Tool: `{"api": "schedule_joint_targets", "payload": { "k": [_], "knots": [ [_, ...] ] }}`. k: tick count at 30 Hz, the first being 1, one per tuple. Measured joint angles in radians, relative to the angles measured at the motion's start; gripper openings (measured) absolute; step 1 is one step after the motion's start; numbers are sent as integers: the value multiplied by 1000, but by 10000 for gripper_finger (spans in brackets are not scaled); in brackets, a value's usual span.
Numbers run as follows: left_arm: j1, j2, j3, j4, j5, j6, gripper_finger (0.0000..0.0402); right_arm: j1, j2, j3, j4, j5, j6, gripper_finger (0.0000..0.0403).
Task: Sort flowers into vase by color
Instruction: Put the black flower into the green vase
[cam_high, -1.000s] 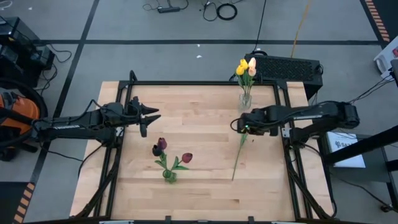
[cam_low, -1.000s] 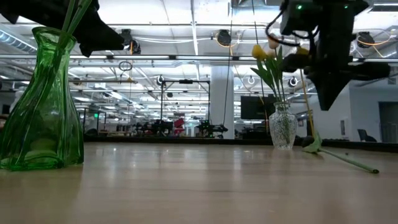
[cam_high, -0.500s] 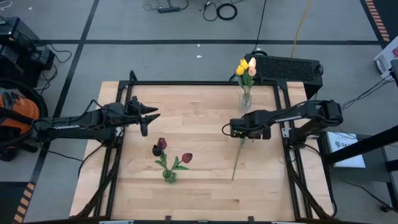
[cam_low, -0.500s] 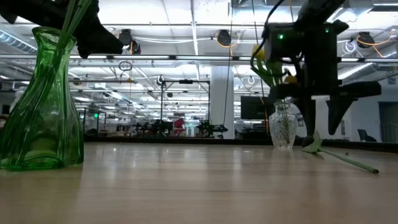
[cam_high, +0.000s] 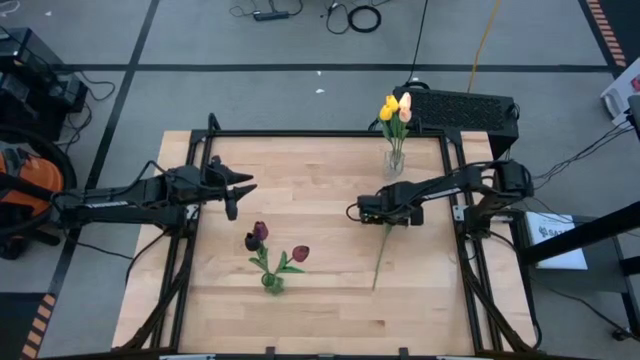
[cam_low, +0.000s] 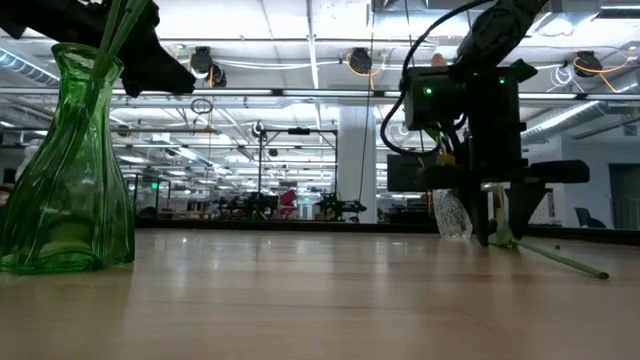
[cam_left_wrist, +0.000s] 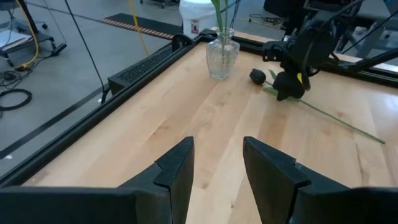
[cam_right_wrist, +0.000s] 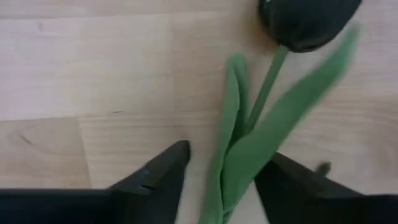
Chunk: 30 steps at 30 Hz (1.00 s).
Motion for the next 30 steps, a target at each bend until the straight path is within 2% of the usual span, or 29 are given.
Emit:
{"api": "schedule_joint_targets", "payload": {
  "k": [2,6,7,14,21,25,30],
  "knots": [
    [0,0,0,0,0,7,146,9,15,3,4,5,-2,143],
    [0,0,0,0,0,7,146,46,11,1,16,59,-12,30],
    [0,0,0,1,0,7,146,58,0,-3,17,69,-12,17],
    [0,0,0,3,0,-1,146,191,-151,4,0,94,92,4],
    [0,0,0,3,0,-1,146,415,-247,171,-144,373,203,3],
    [0,0,0,3,0,-1,146,524,-234,309,-226,545,198,1],
    [0,0,0,3,0,-1,146,623,-209,459,-340,689,151,1]
  ]
}}
